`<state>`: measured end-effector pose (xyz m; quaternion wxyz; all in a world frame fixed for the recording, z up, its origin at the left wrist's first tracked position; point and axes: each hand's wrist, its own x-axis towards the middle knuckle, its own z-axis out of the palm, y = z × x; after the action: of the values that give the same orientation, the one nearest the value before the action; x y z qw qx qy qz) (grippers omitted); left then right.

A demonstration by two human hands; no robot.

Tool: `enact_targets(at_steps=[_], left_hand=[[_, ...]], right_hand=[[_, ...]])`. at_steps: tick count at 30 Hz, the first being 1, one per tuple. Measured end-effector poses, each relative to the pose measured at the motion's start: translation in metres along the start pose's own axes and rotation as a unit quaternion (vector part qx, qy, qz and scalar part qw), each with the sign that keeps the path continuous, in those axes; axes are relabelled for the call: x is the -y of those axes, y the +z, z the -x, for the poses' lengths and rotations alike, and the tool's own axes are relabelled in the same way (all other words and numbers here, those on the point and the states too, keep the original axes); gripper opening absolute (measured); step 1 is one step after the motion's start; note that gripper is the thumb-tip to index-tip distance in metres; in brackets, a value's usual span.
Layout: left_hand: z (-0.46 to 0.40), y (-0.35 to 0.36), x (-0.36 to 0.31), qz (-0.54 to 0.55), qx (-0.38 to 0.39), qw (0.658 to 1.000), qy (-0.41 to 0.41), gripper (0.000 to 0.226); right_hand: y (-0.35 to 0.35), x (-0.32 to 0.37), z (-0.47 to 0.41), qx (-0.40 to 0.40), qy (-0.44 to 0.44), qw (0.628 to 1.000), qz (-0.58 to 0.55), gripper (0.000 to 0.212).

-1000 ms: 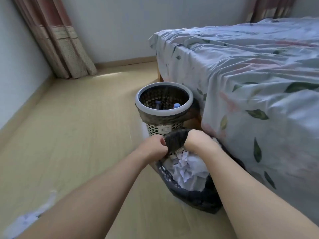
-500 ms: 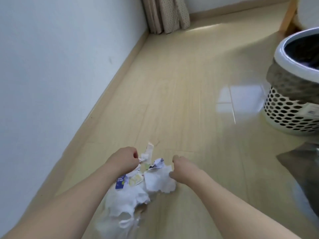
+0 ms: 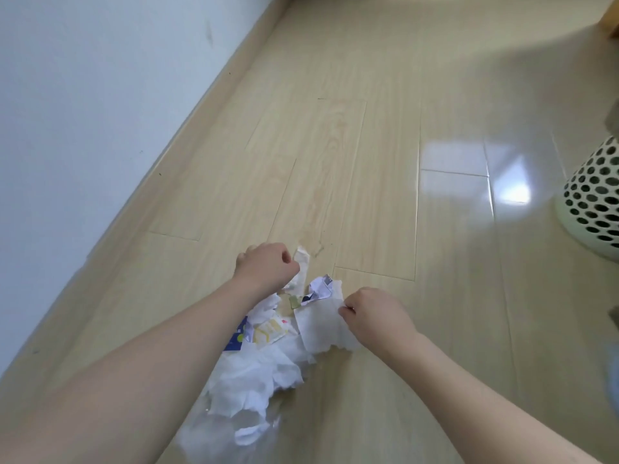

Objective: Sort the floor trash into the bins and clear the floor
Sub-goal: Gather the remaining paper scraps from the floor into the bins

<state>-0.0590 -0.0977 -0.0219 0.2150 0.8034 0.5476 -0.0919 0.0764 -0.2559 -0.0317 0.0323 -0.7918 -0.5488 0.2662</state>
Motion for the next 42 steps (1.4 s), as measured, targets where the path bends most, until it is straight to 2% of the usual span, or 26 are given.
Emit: enact_targets(at_steps=[2, 4, 7, 9, 11, 14, 18, 22, 24, 30, 33, 35, 38, 39, 42], left_hand=[[-0.010, 0.013, -0.011, -0.026, 0.008, 1.000, -0.014, 0.025], [-0.014, 0.026, -0.017, -0.098, -0.001, 0.995, -0.001, 0.029], [-0.014, 0.033, -0.020, -0.174, -0.004, 0.985, 0.021, 0.032], [-0.009, 0.028, -0.023, -0.108, 0.018, 0.994, -0.005, 0.028], [0.003, 0.014, -0.031, 0.018, 0.015, 0.999, -0.034, 0.018], [0.022, -0.014, -0.051, 0.170, -0.002, 0.985, -0.034, 0.014], [0.056, -0.057, -0.103, 0.296, 0.015, 0.955, 0.023, 0.005], [0.108, -0.083, -0.195, 0.356, 0.067, 0.927, 0.096, 0.004], [0.140, -0.083, -0.246, 0.372, 0.098, 0.913, 0.139, 0.004], [0.214, -0.049, -0.381, 0.361, 0.188, 0.883, 0.233, 0.007], [0.230, -0.017, -0.429, 0.314, 0.184, 0.896, 0.256, 0.010], [0.238, 0.007, -0.452, 0.264, 0.195, 0.907, 0.265, 0.014], [0.240, 0.024, -0.469, 0.211, 0.195, 0.918, 0.272, 0.019], [0.239, 0.023, -0.471, 0.210, 0.185, 0.920, 0.275, 0.017], [0.225, 0.000, -0.463, 0.209, 0.124, 0.929, 0.279, 0.014]], right_hand=[[-0.011, 0.003, 0.014, -0.011, -0.025, 0.999, -0.023, 0.038], [-0.023, 0.005, 0.032, -0.020, -0.041, 0.996, -0.074, 0.037], [-0.045, 0.003, 0.062, -0.009, -0.024, 0.983, -0.181, 0.035], [-0.066, -0.003, 0.079, -0.013, -0.011, 0.979, -0.203, 0.032], [-0.089, -0.014, 0.095, -0.057, 0.007, 0.978, -0.202, 0.029], [-0.124, -0.038, 0.116, -0.127, 0.062, 0.968, -0.209, 0.019], [-0.176, -0.078, 0.158, -0.193, 0.147, 0.933, -0.266, 0.027], [-0.224, -0.137, 0.208, -0.247, 0.220, 0.910, -0.250, 0.030], [-0.236, -0.175, 0.230, -0.281, 0.266, 0.885, -0.258, 0.032], [-0.234, -0.267, 0.300, -0.300, 0.358, 0.848, -0.252, 0.029], [-0.220, -0.292, 0.320, -0.268, 0.390, 0.851, -0.229, 0.014], [-0.215, -0.303, 0.328, -0.257, 0.397, 0.844, -0.253, 0.009], [-0.216, -0.309, 0.328, -0.276, 0.384, 0.844, -0.253, 0.004], [-0.219, -0.307, 0.324, -0.292, 0.374, 0.845, -0.247, 0.007], [-0.221, -0.286, 0.295, -0.351, 0.325, 0.853, -0.209, 0.034]])
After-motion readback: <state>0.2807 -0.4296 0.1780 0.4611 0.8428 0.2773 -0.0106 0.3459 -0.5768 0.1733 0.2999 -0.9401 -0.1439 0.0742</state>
